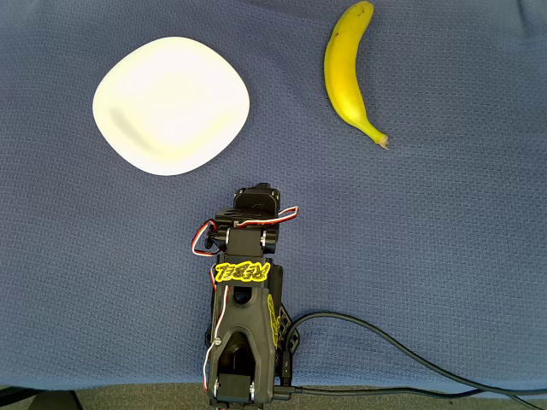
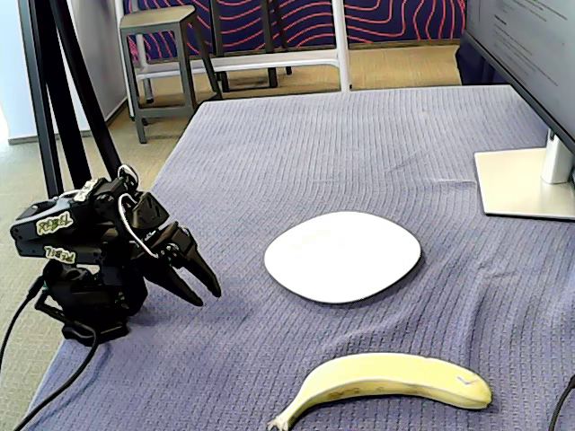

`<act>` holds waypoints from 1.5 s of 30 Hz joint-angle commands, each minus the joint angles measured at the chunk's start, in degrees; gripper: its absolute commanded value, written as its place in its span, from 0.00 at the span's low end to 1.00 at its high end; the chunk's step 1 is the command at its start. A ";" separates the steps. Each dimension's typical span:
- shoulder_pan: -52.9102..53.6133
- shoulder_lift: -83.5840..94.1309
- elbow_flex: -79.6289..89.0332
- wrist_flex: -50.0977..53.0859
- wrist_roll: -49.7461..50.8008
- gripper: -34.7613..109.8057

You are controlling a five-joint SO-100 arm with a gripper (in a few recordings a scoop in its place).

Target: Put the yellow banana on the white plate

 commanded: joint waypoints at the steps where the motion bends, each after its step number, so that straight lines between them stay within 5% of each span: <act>1: -2.55 -4.04 -4.92 -7.03 -0.88 0.35; 18: -3.78 -10.72 -11.07 -8.61 11.16 0.40; 45: 9.40 -69.52 -56.43 -20.83 55.02 0.47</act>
